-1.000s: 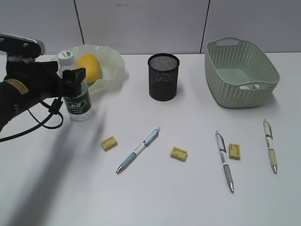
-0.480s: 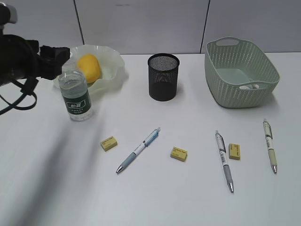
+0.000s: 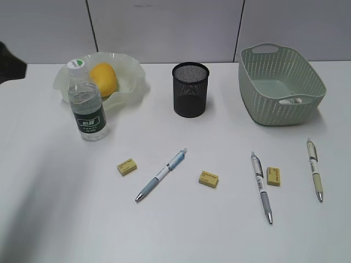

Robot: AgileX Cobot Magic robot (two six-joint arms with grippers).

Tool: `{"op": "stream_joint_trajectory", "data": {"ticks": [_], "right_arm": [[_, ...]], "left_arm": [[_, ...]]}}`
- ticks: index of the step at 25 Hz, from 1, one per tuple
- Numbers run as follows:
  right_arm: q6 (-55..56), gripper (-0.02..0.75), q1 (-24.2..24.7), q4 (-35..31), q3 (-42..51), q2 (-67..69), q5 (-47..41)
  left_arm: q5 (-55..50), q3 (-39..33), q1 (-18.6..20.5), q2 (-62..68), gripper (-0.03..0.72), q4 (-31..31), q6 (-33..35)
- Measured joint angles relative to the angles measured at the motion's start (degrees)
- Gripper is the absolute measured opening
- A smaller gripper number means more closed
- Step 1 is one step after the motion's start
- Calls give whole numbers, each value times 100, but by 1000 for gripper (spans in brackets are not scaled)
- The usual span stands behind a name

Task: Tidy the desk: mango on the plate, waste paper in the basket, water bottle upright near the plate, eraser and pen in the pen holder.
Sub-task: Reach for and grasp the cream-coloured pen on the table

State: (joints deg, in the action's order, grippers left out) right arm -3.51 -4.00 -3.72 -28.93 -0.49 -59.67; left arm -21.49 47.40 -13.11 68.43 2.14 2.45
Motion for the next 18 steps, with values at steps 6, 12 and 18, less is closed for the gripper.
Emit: {"op": "stream_joint_trajectory", "data": {"ticks": [6, 12, 18], "right_arm": [[0, 510, 0, 0, 0, 0, 0], [0, 510, 0, 0, 0, 0, 0], [0, 510, 0, 0, 0, 0, 0]], "left_arm": [[-1151, 77, 1371, 0, 557, 388, 0], [-2005, 77, 1681, -120, 517, 511, 17], [-2959, -230, 1612, -1784, 515, 206, 59]]}}
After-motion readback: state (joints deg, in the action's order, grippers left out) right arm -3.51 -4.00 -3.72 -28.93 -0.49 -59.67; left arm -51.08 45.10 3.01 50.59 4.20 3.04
